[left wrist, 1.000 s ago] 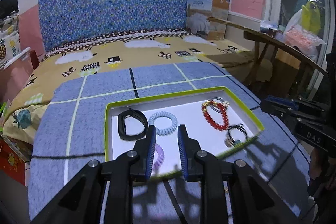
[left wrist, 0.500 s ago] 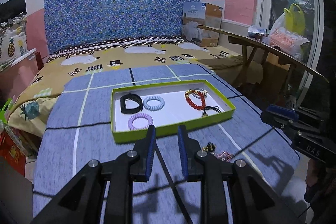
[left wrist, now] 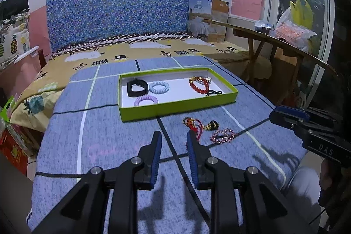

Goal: Organize jewelry
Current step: 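Move the left tool to the red tassel charm while the right grasps the pink bead bracelet, then grasp the red tassel charm with the left tool while the right lifts the pink bracelet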

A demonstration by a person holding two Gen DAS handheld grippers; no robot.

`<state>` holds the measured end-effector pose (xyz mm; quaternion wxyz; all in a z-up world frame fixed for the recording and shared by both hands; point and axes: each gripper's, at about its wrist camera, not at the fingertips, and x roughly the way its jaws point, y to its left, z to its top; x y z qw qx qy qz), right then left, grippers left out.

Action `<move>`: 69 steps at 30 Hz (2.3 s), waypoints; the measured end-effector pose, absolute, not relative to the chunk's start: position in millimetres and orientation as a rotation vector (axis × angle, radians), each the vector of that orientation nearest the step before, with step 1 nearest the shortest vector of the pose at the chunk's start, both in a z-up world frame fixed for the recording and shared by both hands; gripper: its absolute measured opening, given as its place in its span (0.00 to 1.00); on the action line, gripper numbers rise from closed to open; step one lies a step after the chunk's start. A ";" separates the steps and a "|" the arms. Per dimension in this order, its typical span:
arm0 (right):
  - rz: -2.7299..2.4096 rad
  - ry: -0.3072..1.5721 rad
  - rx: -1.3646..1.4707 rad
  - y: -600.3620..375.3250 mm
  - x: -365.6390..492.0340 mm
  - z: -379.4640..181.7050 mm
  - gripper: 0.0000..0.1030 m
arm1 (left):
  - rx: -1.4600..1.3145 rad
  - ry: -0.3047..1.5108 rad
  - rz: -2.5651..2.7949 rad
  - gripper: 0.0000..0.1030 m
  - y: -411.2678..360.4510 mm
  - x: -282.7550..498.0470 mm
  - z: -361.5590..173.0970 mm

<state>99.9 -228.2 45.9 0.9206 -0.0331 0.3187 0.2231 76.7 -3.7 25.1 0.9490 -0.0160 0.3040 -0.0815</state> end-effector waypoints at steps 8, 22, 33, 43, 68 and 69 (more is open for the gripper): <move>0.483 0.689 -0.073 -224.3 105.0 34.2 0.26 | -0.022 0.642 -0.205 0.29 -12.7 81.0 15.2; 0.547 0.767 -0.121 -211.9 135.3 5.7 0.33 | -0.005 0.701 -0.242 0.36 -18.4 105.3 -5.9; 0.629 0.823 -0.209 -190.2 160.0 -12.0 0.33 | -0.008 0.707 -0.255 0.37 -14.5 113.9 -8.7; 0.650 0.882 -0.219 -187.2 168.5 -19.1 0.33 | -0.013 0.722 -0.273 0.37 -15.6 122.7 -14.1; 0.554 0.851 -0.124 -222.9 147.8 -8.1 0.06 | 0.068 0.831 -0.314 0.15 -52.0 147.1 -34.1; 0.551 0.849 -0.118 -224.2 147.0 -7.7 0.06 | 0.069 0.828 -0.313 0.15 -51.6 144.3 -33.7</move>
